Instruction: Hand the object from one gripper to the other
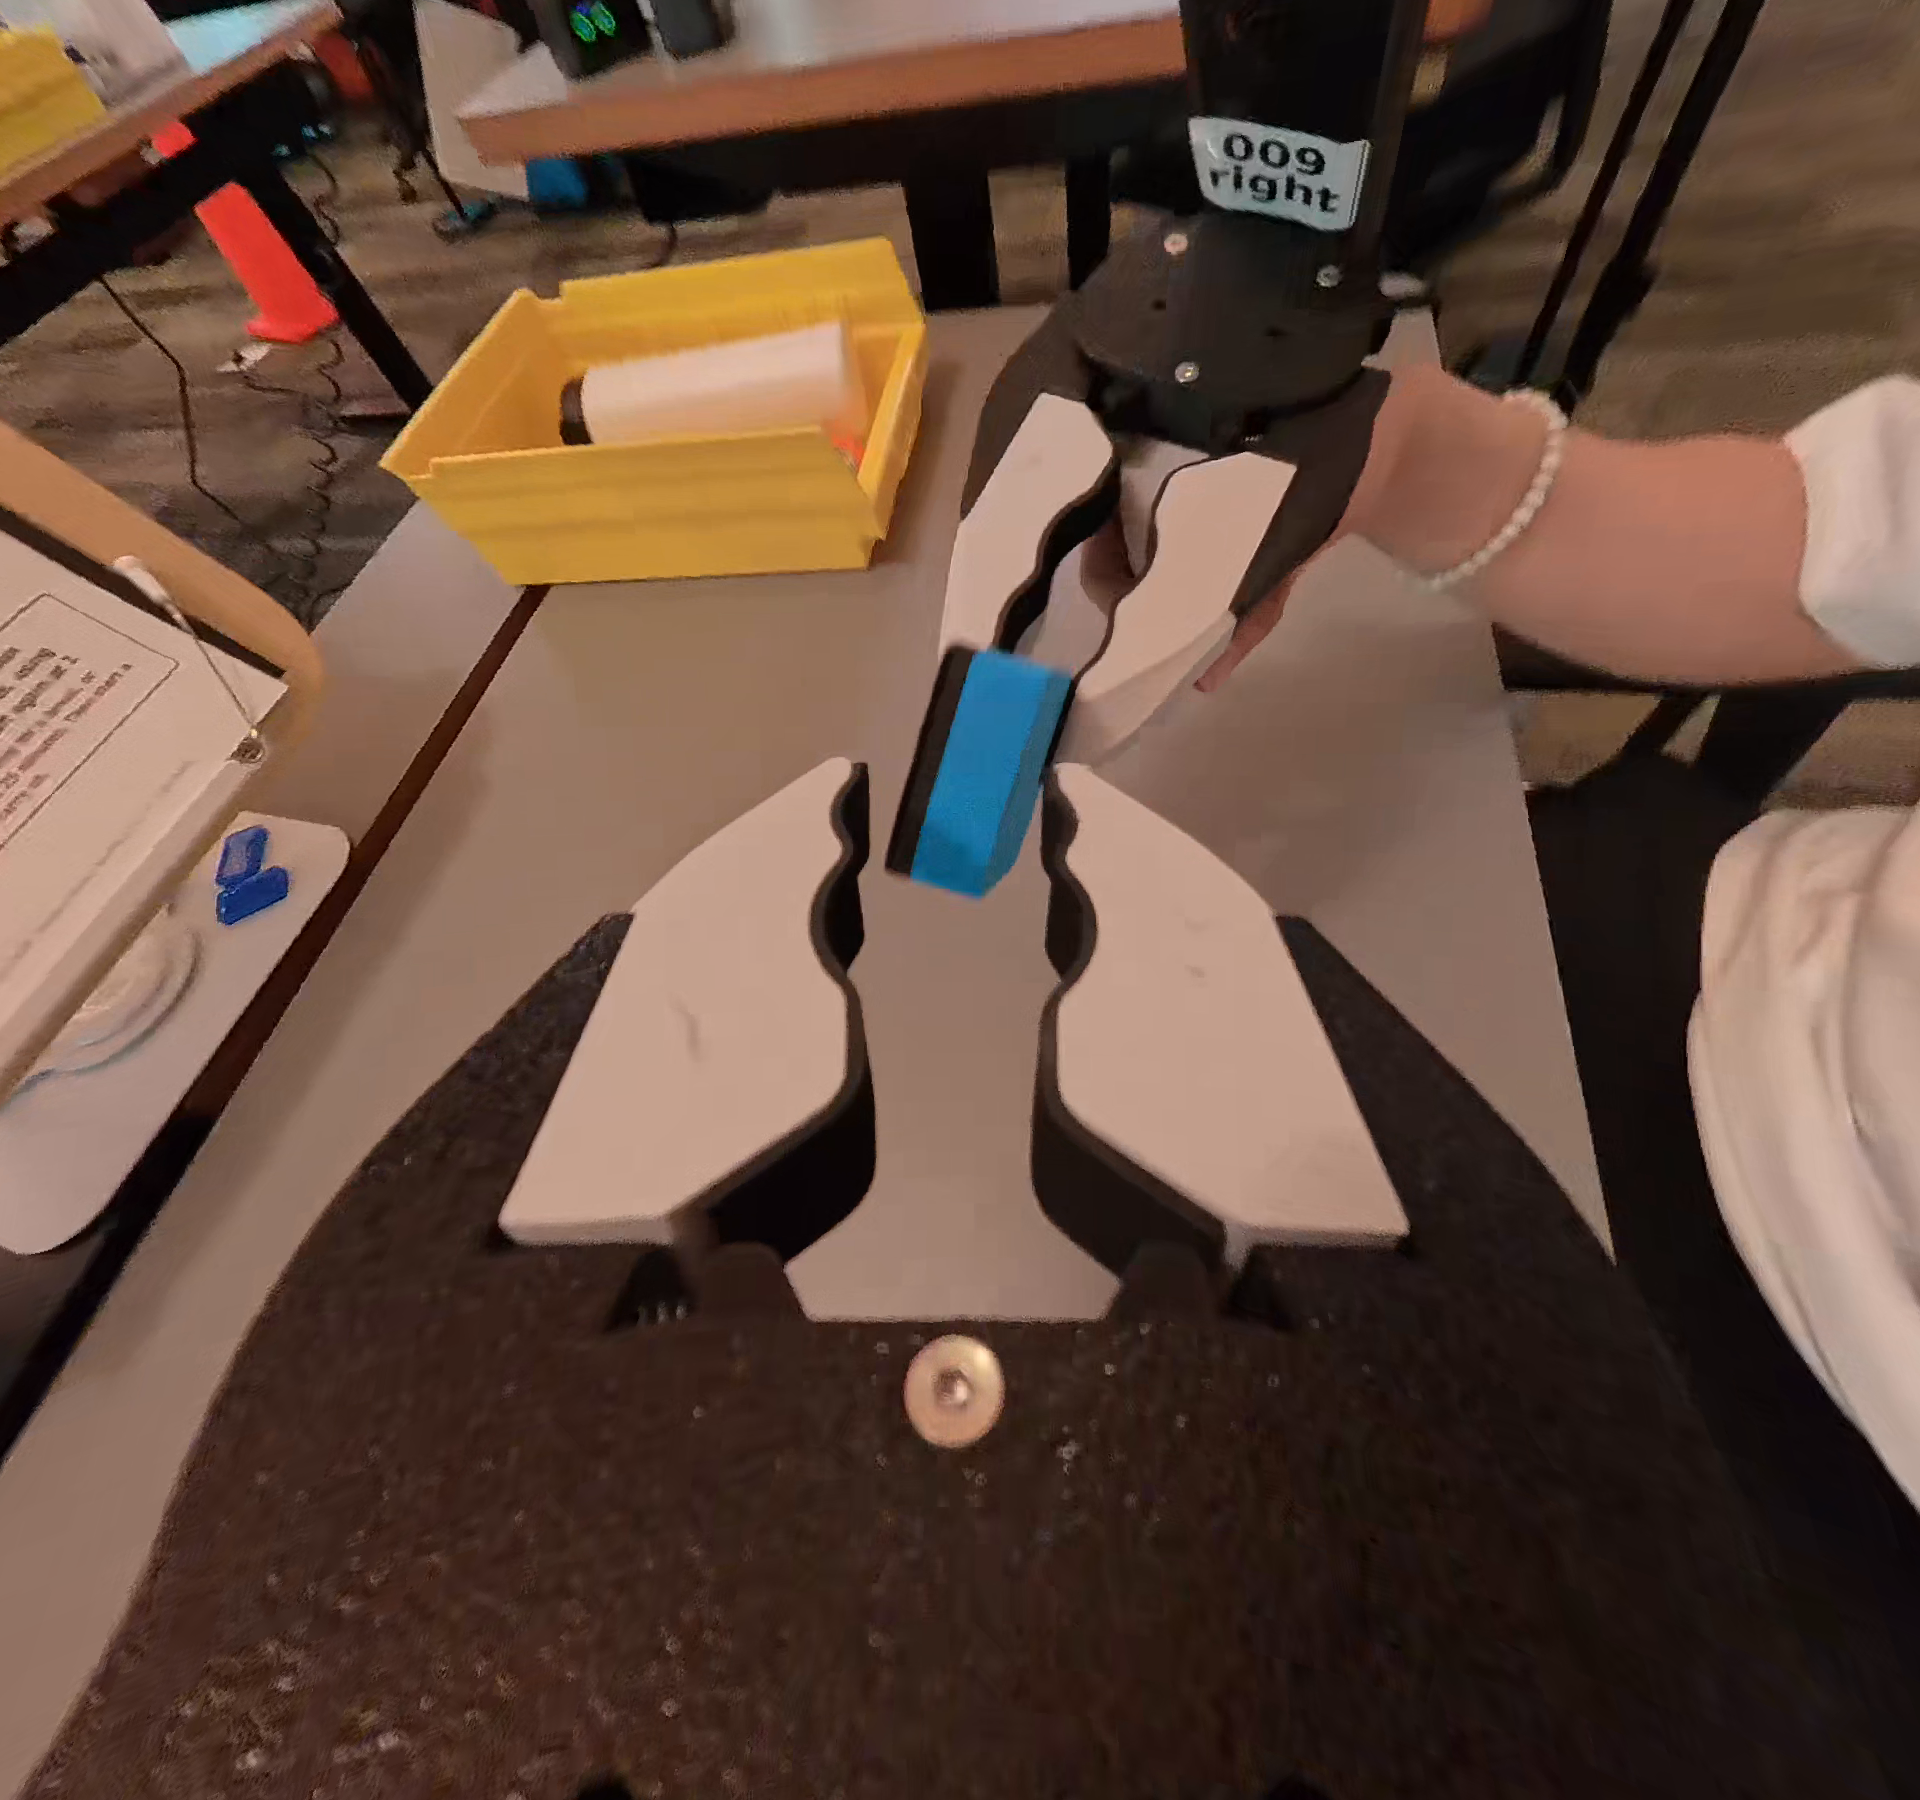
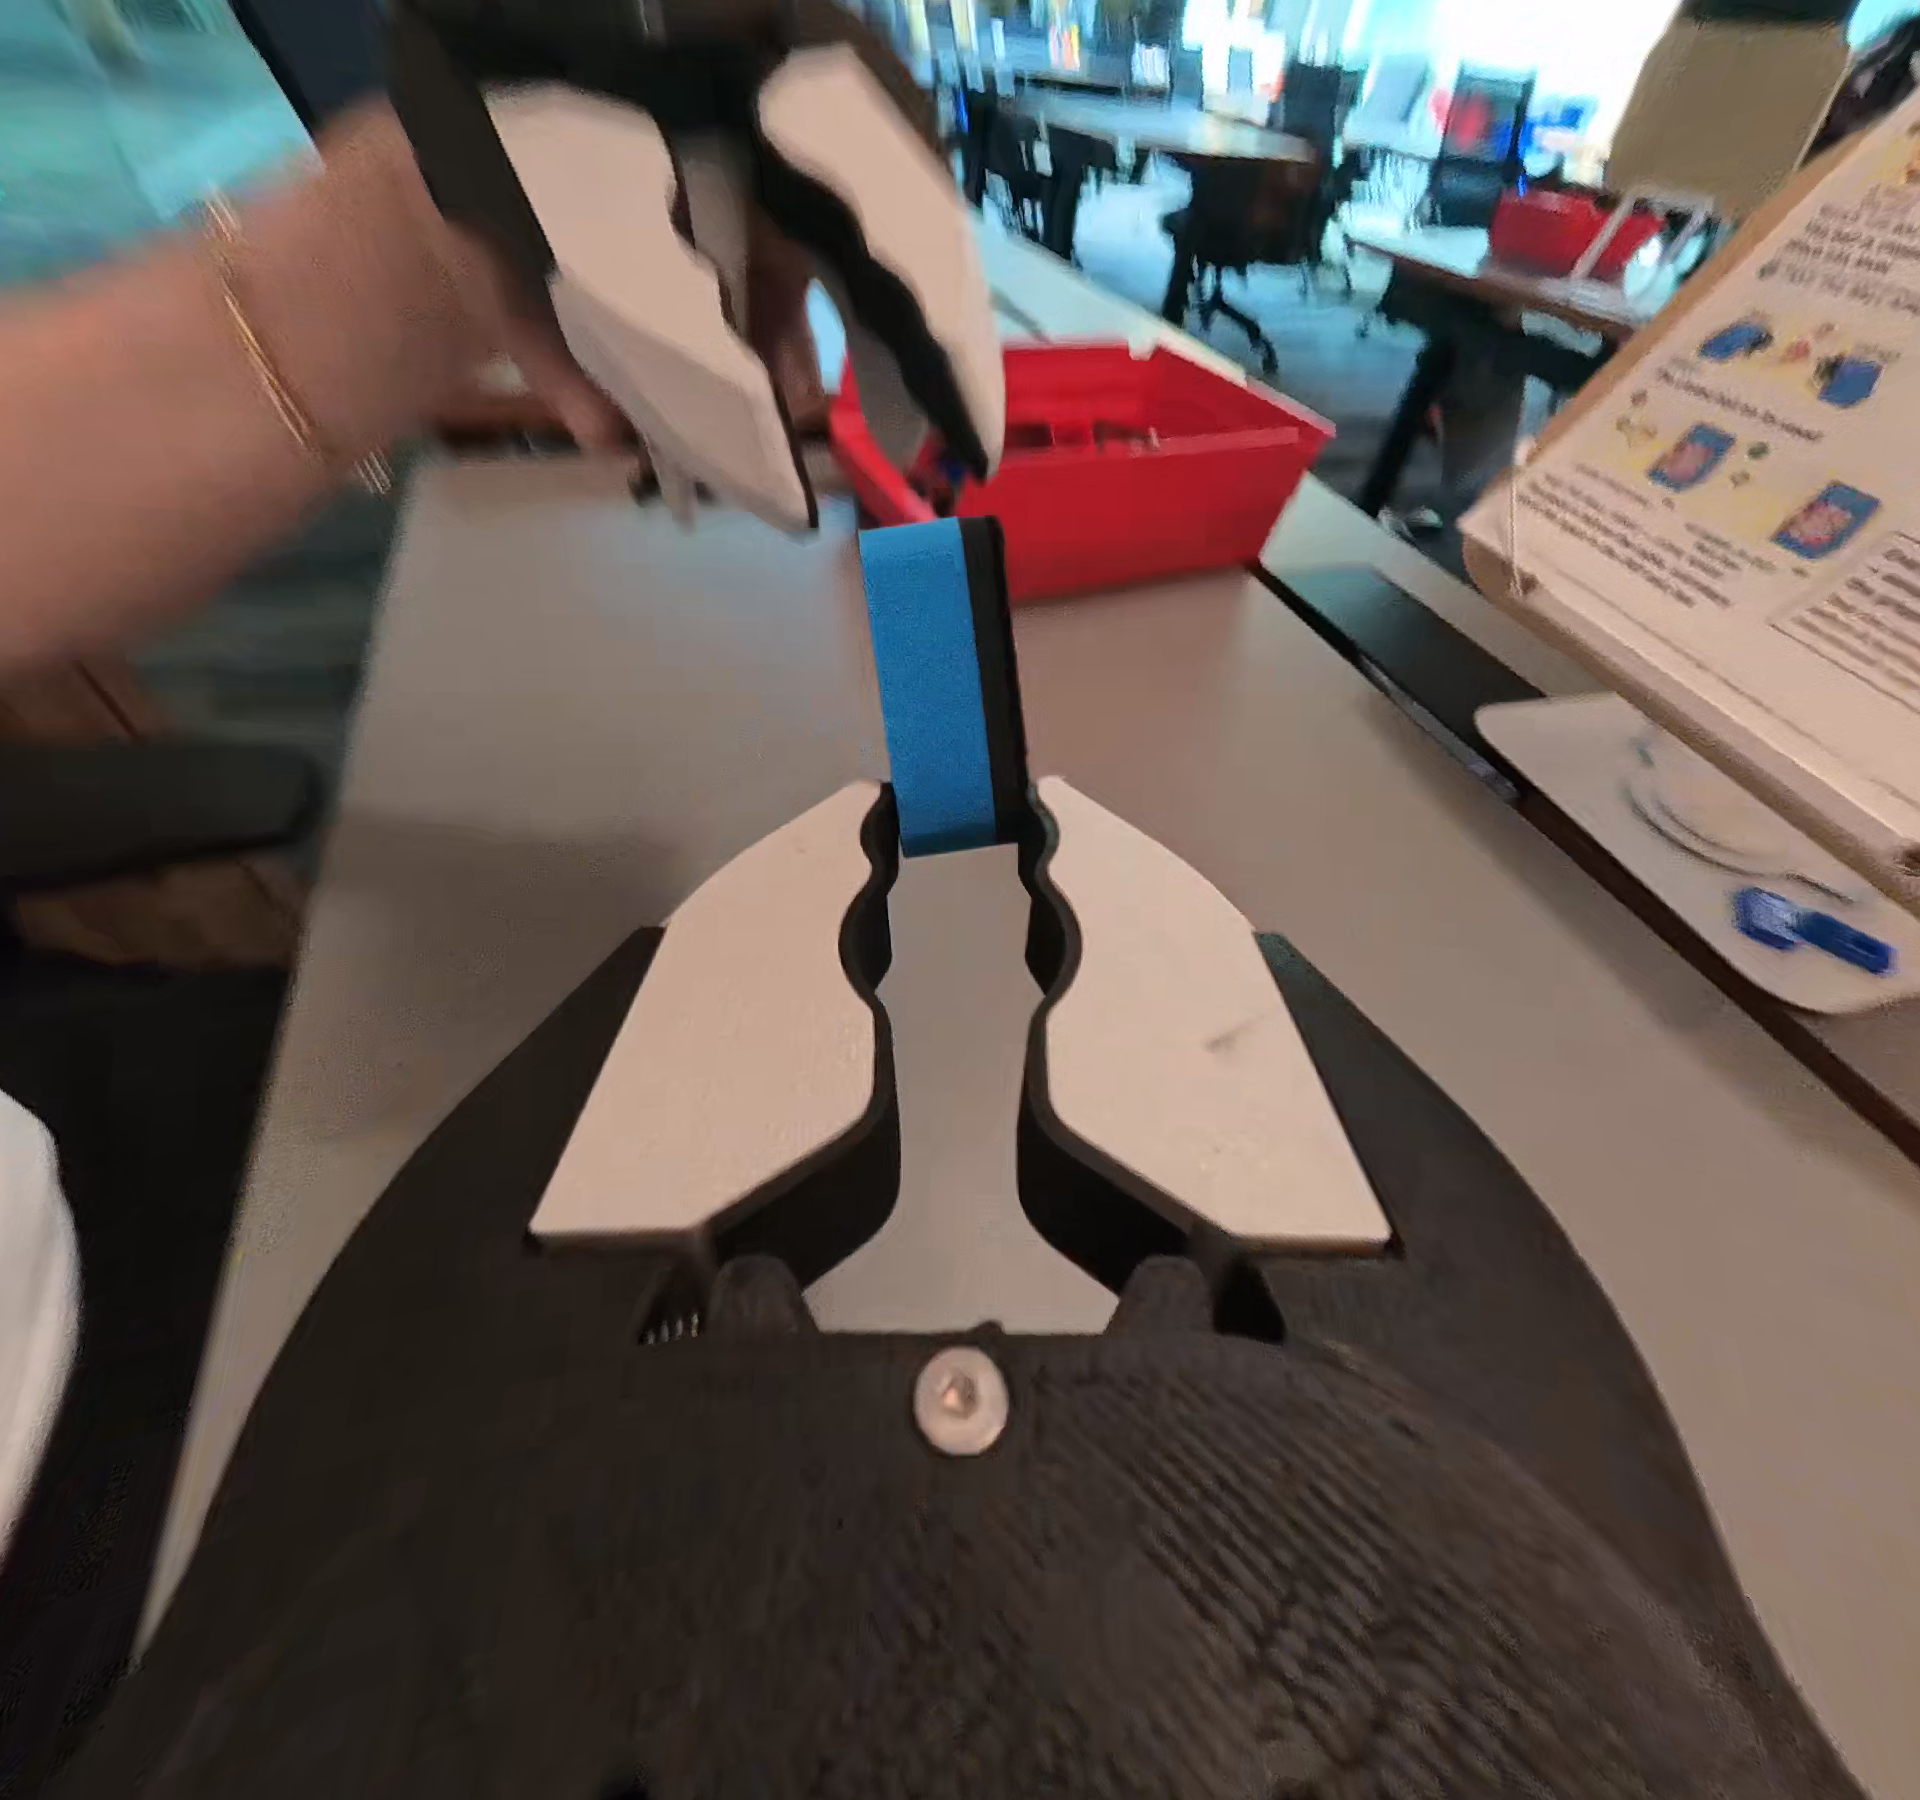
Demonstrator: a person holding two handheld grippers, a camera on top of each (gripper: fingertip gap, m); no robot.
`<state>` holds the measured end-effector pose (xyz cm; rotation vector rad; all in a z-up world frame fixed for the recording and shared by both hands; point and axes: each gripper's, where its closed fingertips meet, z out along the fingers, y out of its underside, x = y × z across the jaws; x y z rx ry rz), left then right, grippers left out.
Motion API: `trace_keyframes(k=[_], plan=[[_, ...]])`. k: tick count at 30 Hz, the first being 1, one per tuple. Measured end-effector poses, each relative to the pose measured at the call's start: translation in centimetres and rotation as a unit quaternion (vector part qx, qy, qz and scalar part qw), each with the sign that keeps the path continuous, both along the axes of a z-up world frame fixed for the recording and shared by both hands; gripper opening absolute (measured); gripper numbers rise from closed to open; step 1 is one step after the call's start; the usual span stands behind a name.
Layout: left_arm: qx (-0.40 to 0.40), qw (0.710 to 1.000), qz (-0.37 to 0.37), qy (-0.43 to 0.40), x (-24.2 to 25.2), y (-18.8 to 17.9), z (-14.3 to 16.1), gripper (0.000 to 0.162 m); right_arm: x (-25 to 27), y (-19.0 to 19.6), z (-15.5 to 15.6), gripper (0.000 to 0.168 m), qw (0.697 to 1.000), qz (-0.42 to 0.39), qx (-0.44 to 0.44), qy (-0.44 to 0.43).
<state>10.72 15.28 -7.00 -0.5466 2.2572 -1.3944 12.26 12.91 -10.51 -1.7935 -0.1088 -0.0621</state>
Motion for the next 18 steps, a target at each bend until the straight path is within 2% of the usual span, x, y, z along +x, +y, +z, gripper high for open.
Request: trace_keyframes(k=[3,7,10,15,18], plan=[[0.061,0.998,-0.016,0.015,-0.1,-1.0,-0.9,0.034,-0.1,0.3,-1.6,0.022,0.997,-0.012,-0.053,-0.052],[0.137,0.99,-0.014,0.031,0.0,-1.3,-3.1,0.034,-0.7,0.8,-1.9,0.022,0.998,0.0,-0.055,-0.043],[0.122,0.991,-0.011,0.043,0.1,-1.5,-3.4,0.024,-0.6,0.7,-2.1,0.022,0.997,0.001,-0.06,-0.051],[0.079,0.996,-0.016,0.021,0.1,-1.5,-3.0,0.022,-0.6,0.6,-1.8,0.024,0.999,0.008,-0.036,-0.033],[0.026,0.999,-0.003,-0.033,0.5,-0.8,-1.4,0.022,-0.2,0.0,-1.1,0.051,0.999,0.015,-0.003,0.041]])
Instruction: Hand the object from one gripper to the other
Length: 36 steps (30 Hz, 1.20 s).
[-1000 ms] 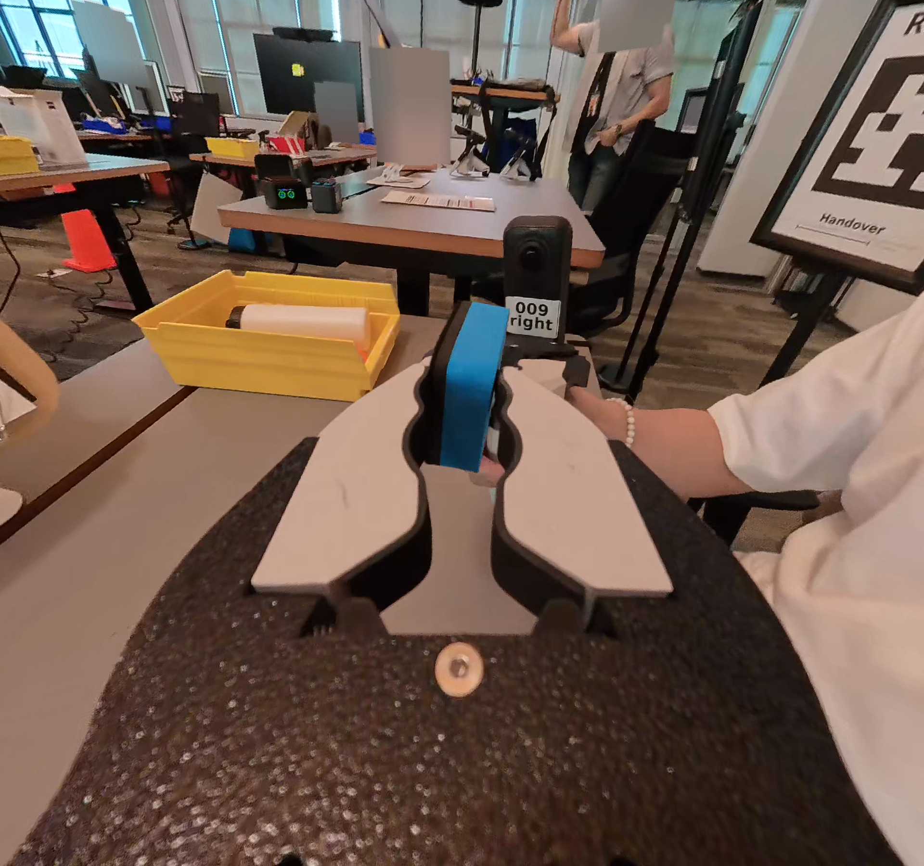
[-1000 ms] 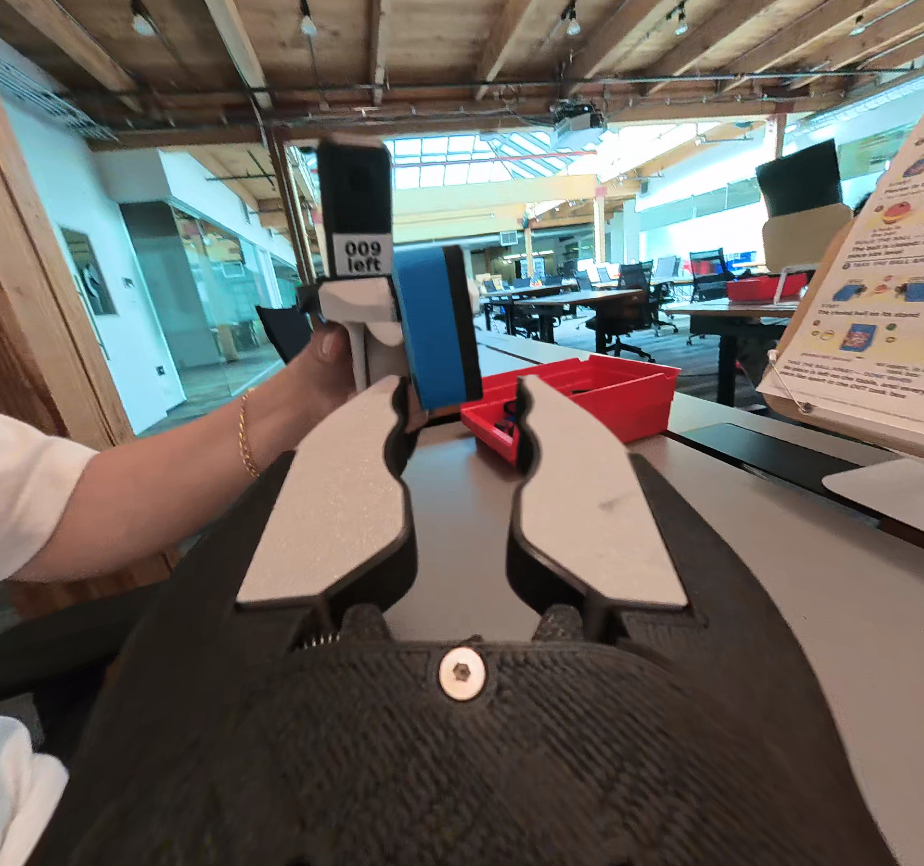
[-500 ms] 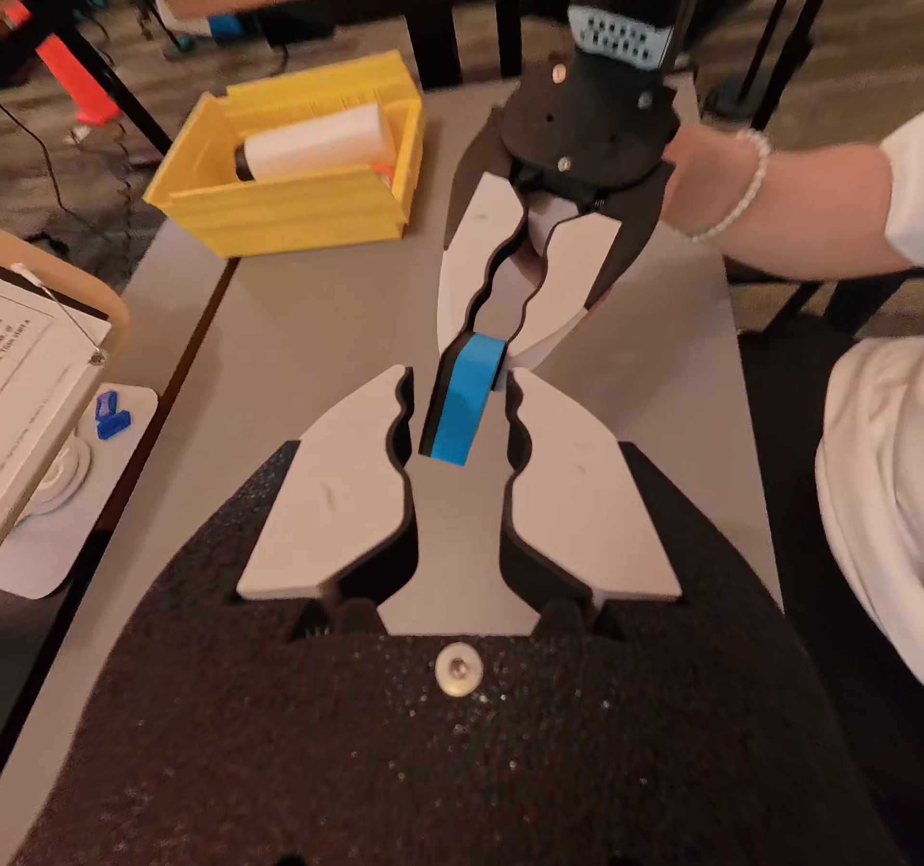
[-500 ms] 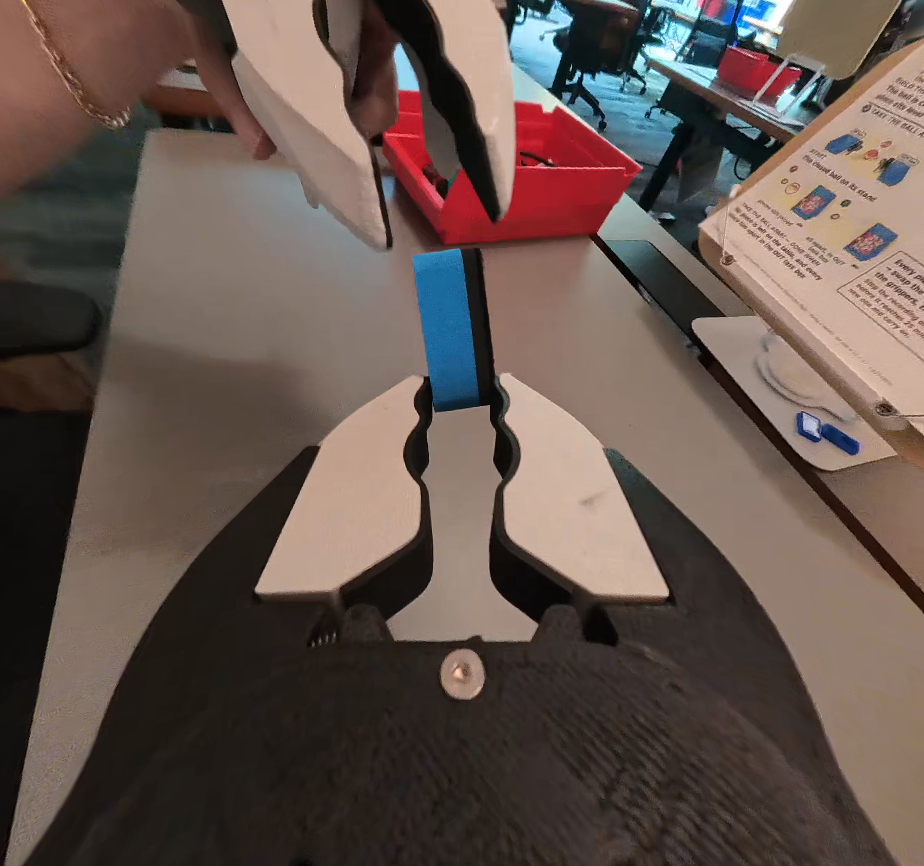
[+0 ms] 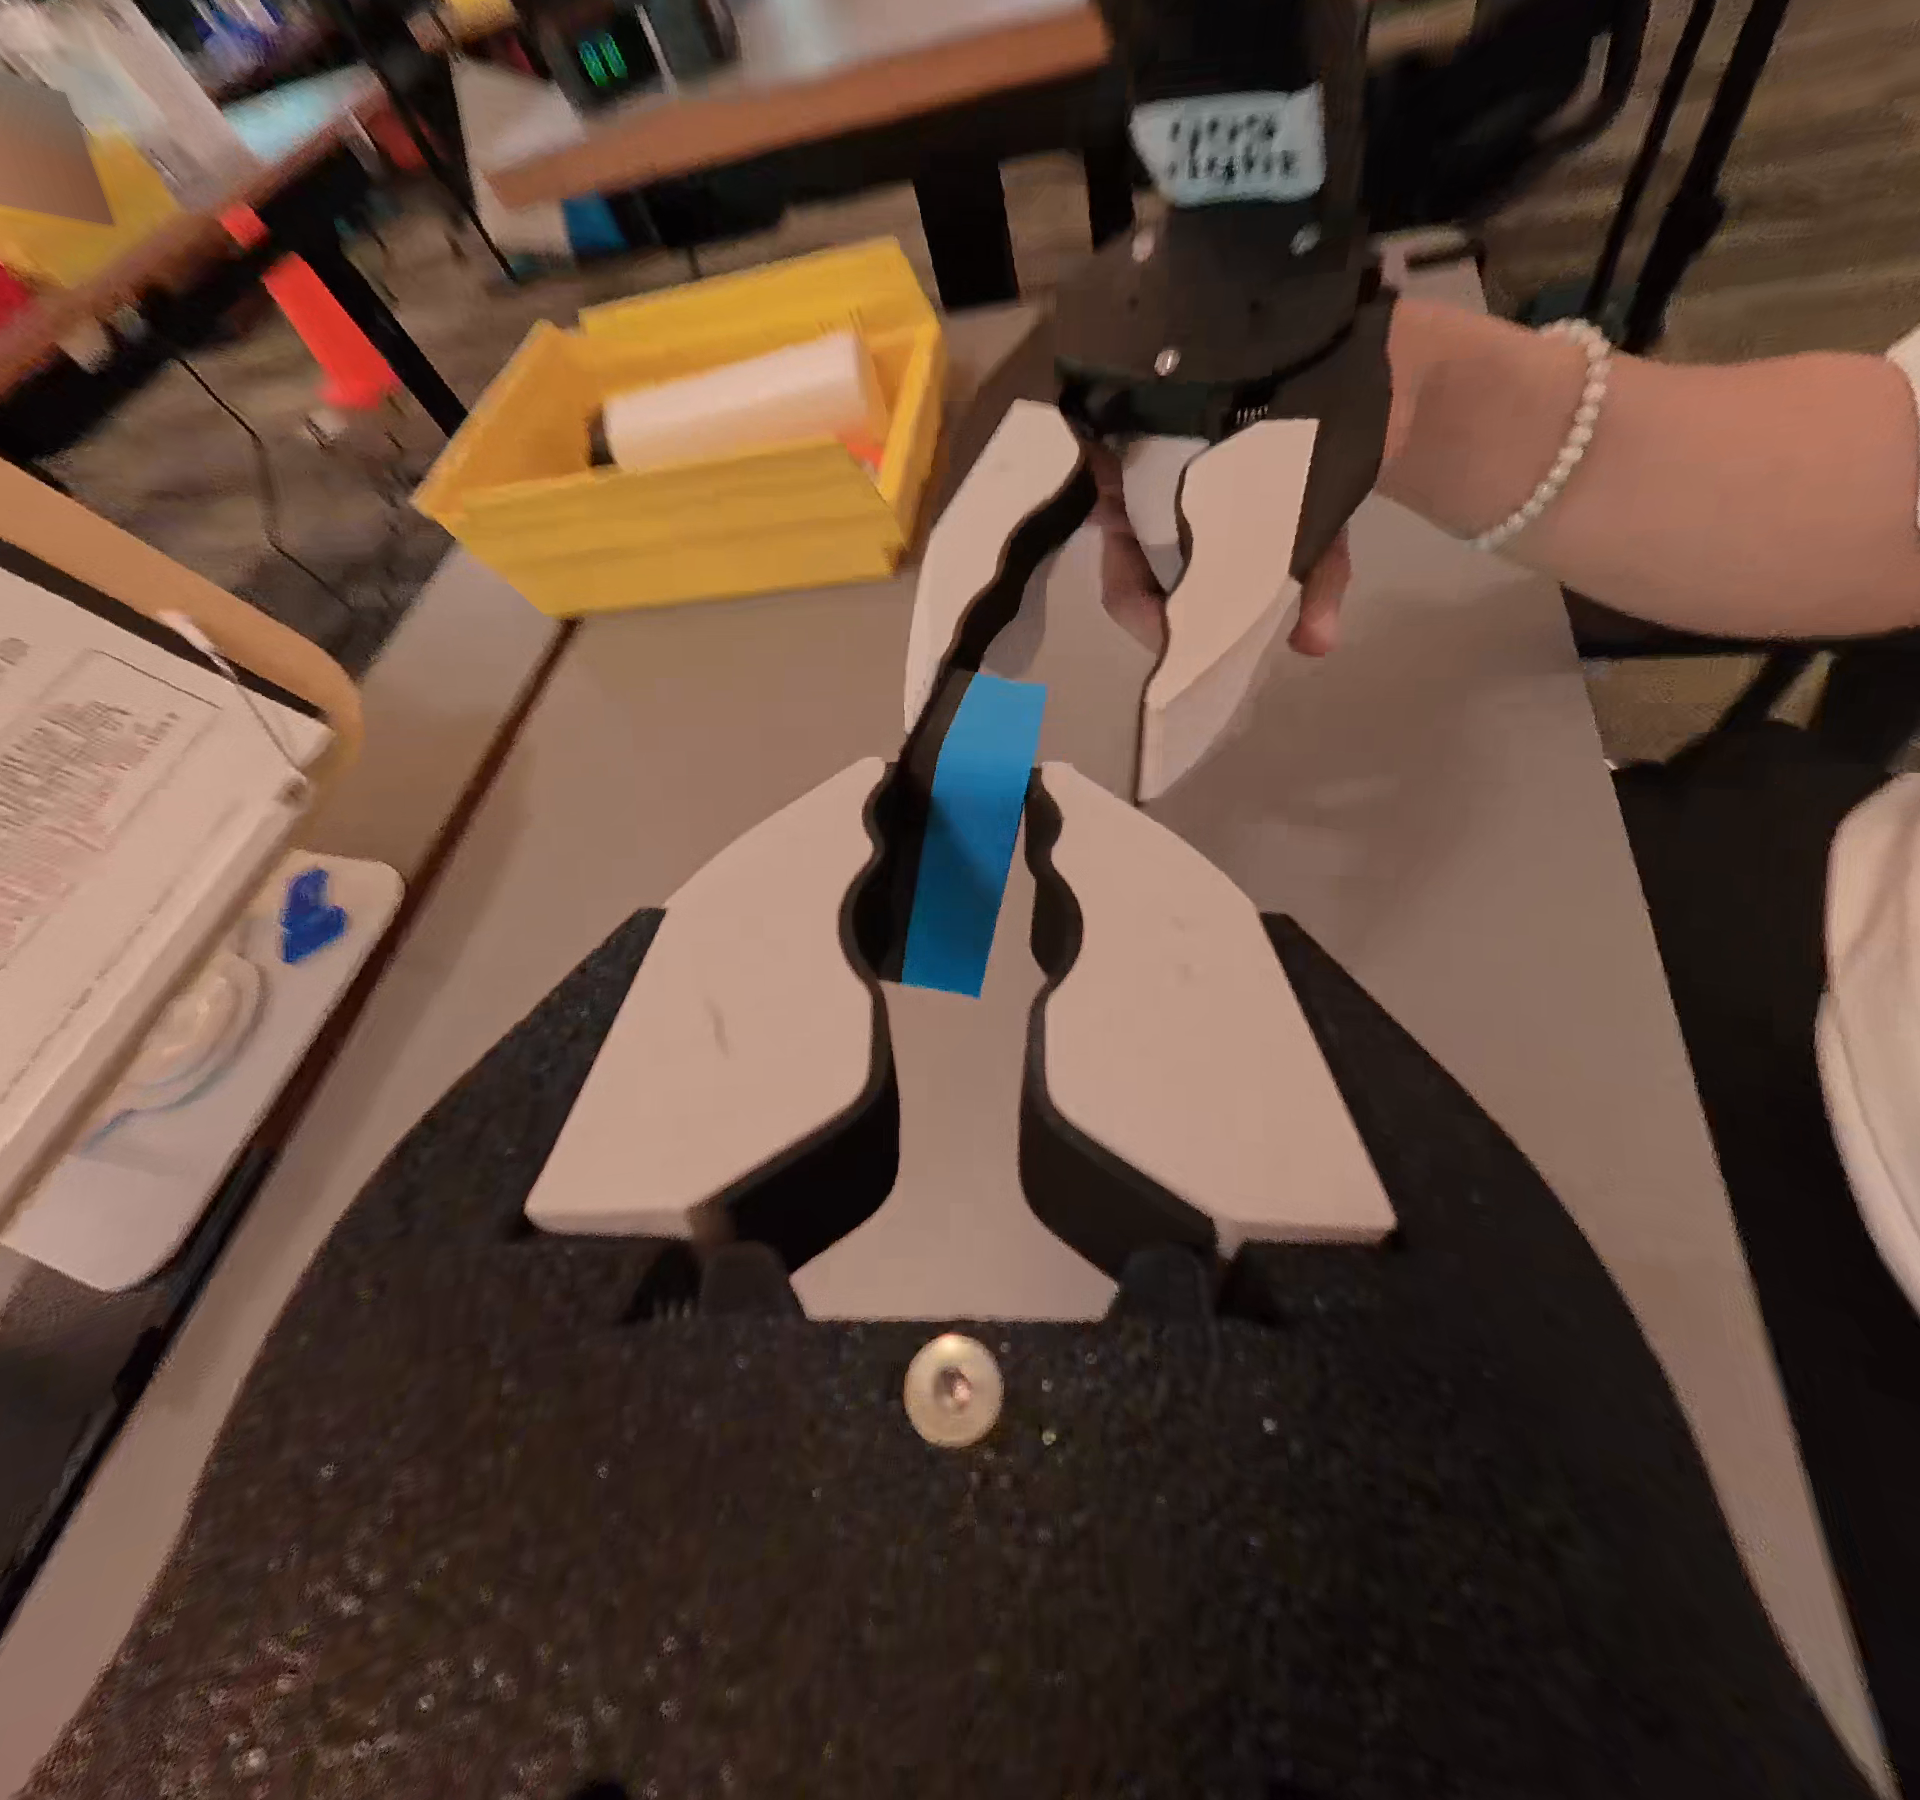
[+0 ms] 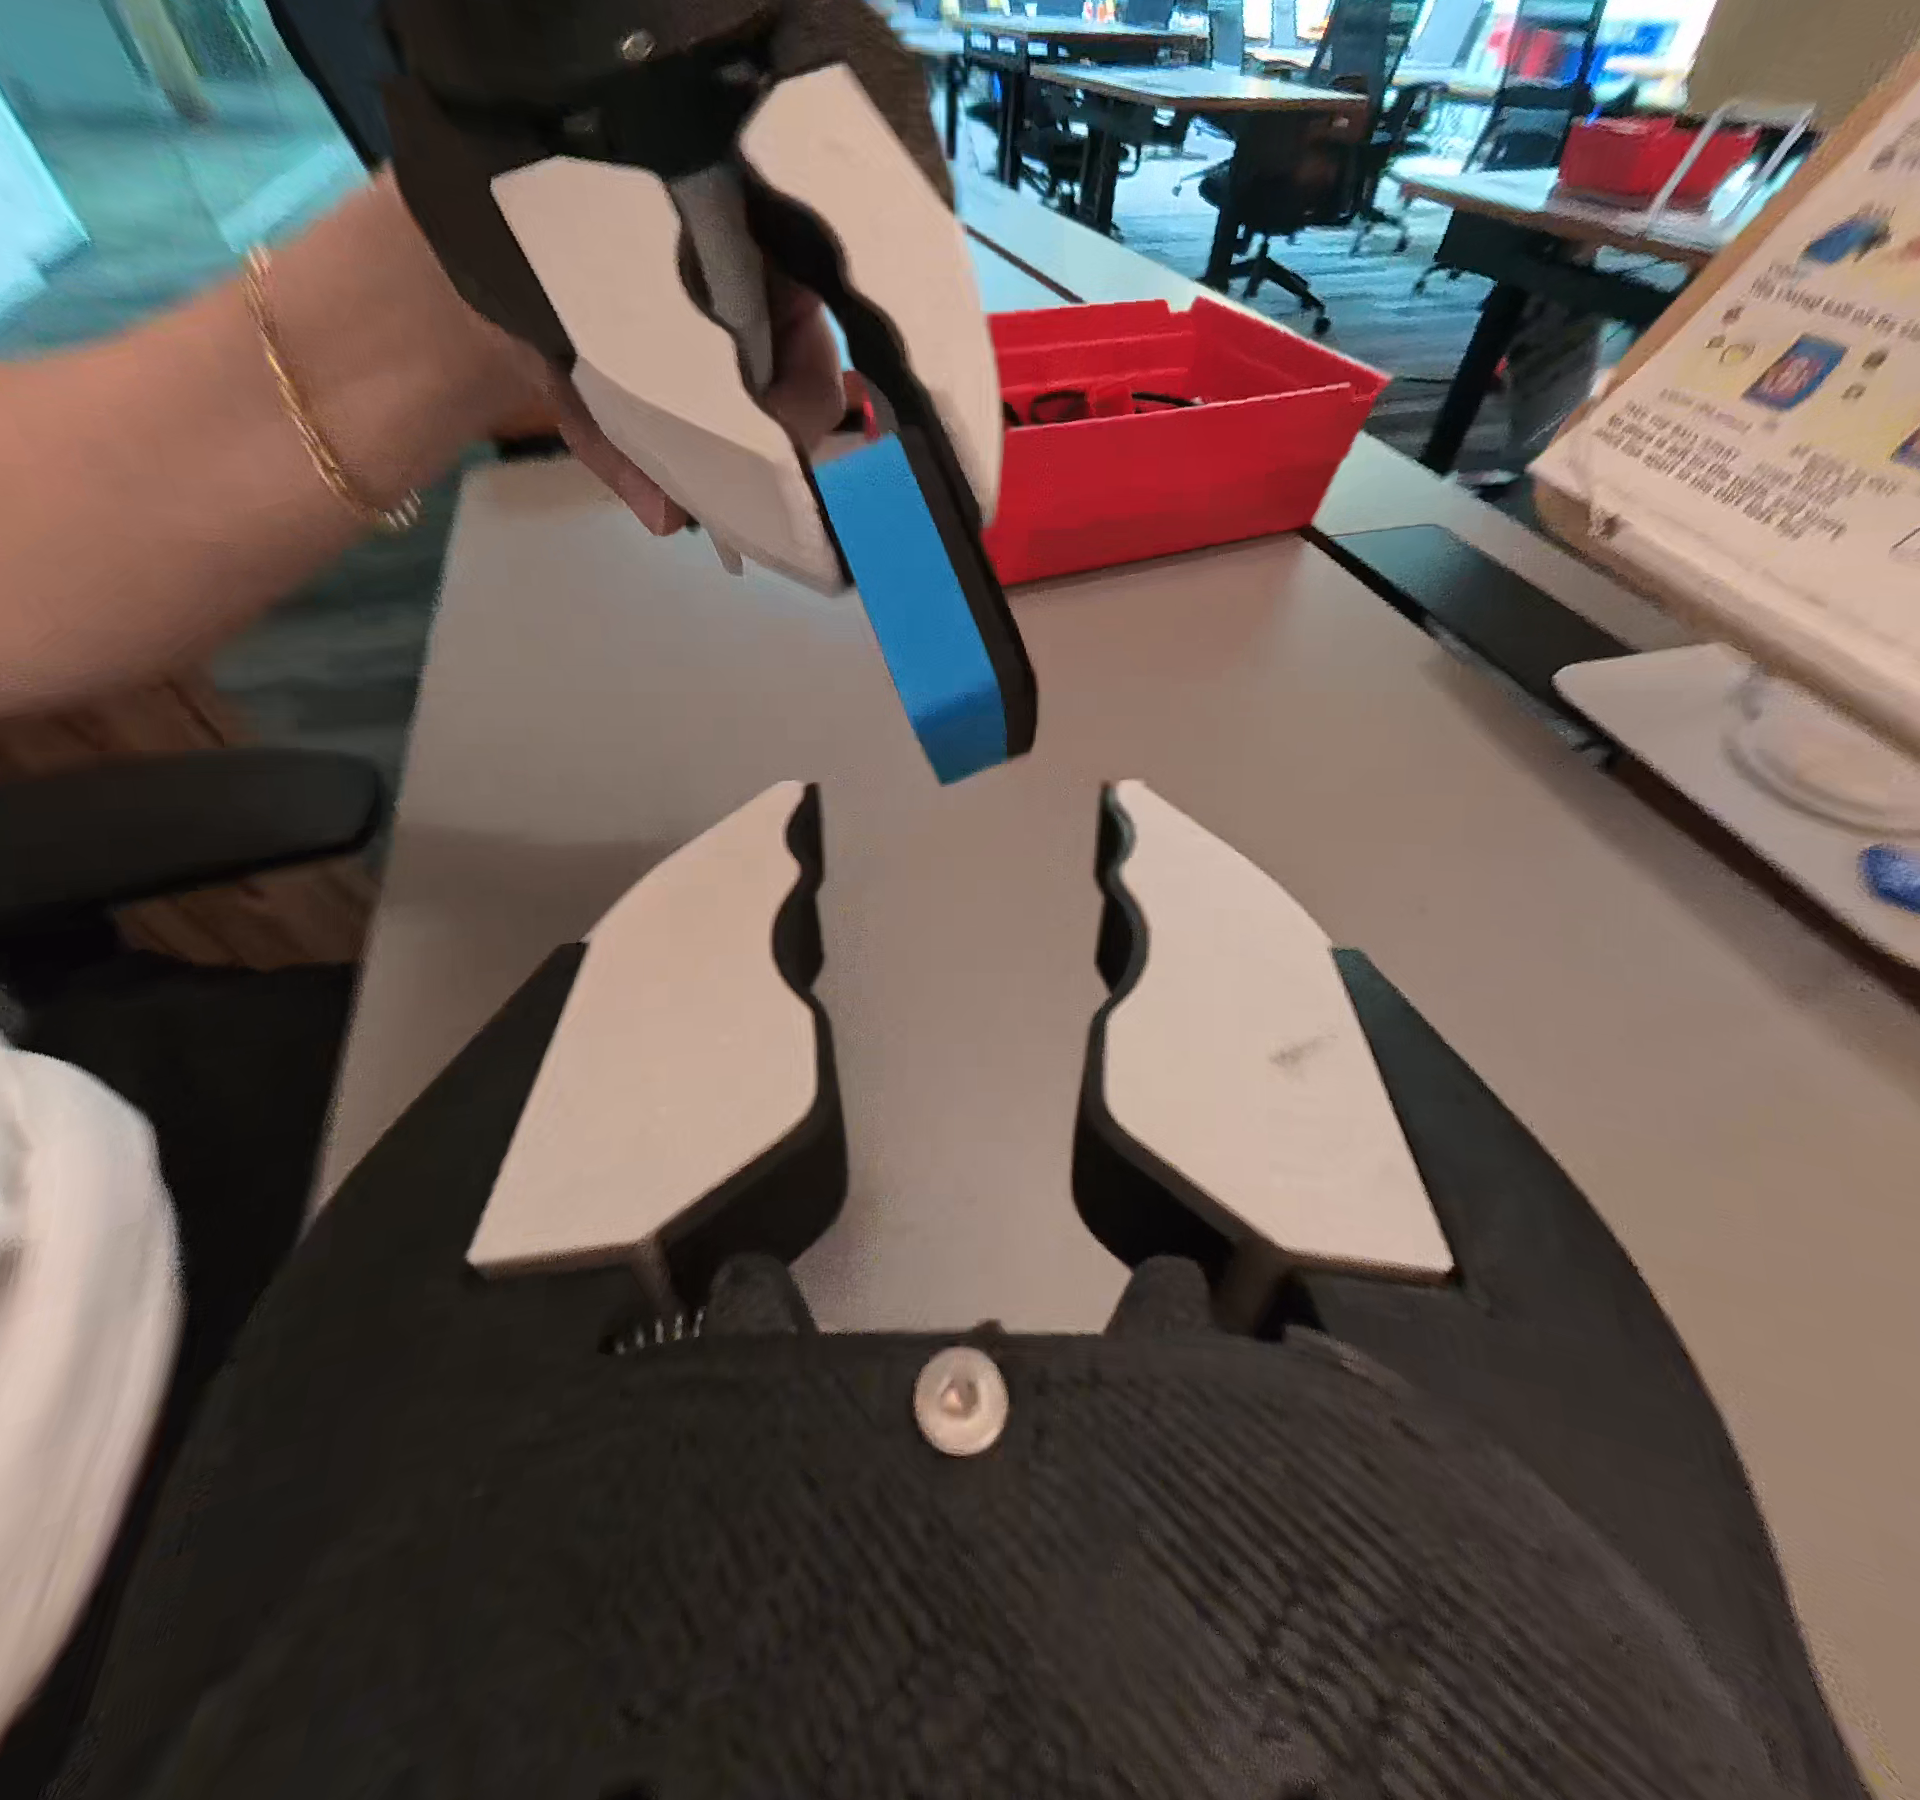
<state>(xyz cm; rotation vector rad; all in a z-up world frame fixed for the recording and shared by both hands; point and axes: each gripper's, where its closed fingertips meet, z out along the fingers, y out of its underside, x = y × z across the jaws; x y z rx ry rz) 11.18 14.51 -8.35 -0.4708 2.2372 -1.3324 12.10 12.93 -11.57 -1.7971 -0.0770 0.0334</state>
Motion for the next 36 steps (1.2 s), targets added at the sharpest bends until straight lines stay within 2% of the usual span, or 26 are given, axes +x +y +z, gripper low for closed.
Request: trace_keyframes(k=[3,5,7,9,10,15,19,21,27,30,32,34,36], plan=[[-0.017,0.997,0.002,-0.082,0.1,0.7,1.6,0.022,0.5,-0.6,0.4,0.077,0.988,0.024,0.03,0.147],[-0.001,0.99,0.0,-0.139,0.0,0.8,2.1,0.022,1.2,-0.6,1.1,0.077,0.955,0.042,0.077,0.283],[0.004,0.989,-0.005,-0.149,-0.1,0.5,2.0,0.022,1.8,-0.7,2.0,0.069,0.906,0.073,0.125,0.398],[0.01,0.986,-0.013,-0.164,-0.2,0.2,1.8,0.022,1.8,-0.6,2.2,0.063,0.873,0.1,0.139,0.456],[0.014,0.986,-0.021,-0.167,-0.3,-0.1,1.6,0.022,1.4,-0.4,2.1,0.061,0.869,0.11,0.135,0.463],[-0.002,0.986,-0.05,-0.161,-0.7,-1.1,0.6,0.022,-0.6,0.0,3.2,0.07,0.87,0.15,0.149,0.446],[-0.026,0.984,-0.066,-0.161,-1.0,-1.8,0.9,0.022,-1.4,0.5,2.7,0.07,0.885,0.149,0.133,0.42],[-0.023,0.984,-0.065,-0.162,-0.9,-1.8,0.9,0.022,-1.3,0.5,2.9,0.058,0.879,0.156,0.145,0.427],[-0.046,0.989,-0.056,-0.132,-1.0,-1.6,1.3,0.025,-1.1,0.6,3.3,0.055,0.889,0.154,0.147,0.406],[-0.087,0.991,-0.017,-0.096,-0.7,-1.0,2.1,0.056,0.3,0.2,4.1,0.055,0.919,0.103,0.173,0.339],[-0.121,0.991,0.03,-0.045,0.1,-0.2,2.3,0.069,1.2,-0.6,4.9,0.055,0.938,0.07,0.196,0.276],[-0.173,0.982,0.049,0.054,0.4,-0.2,1.9,0.078,1.8,-1.1,5.4,0.055,0.96,0.033,0.204,0.186],[-0.234,0.96,0.053,0.145,0.5,-0.6,1.8,0.079,1.8,-1.5,5.7,0.055,0.973,0.01,0.209,0.093]])
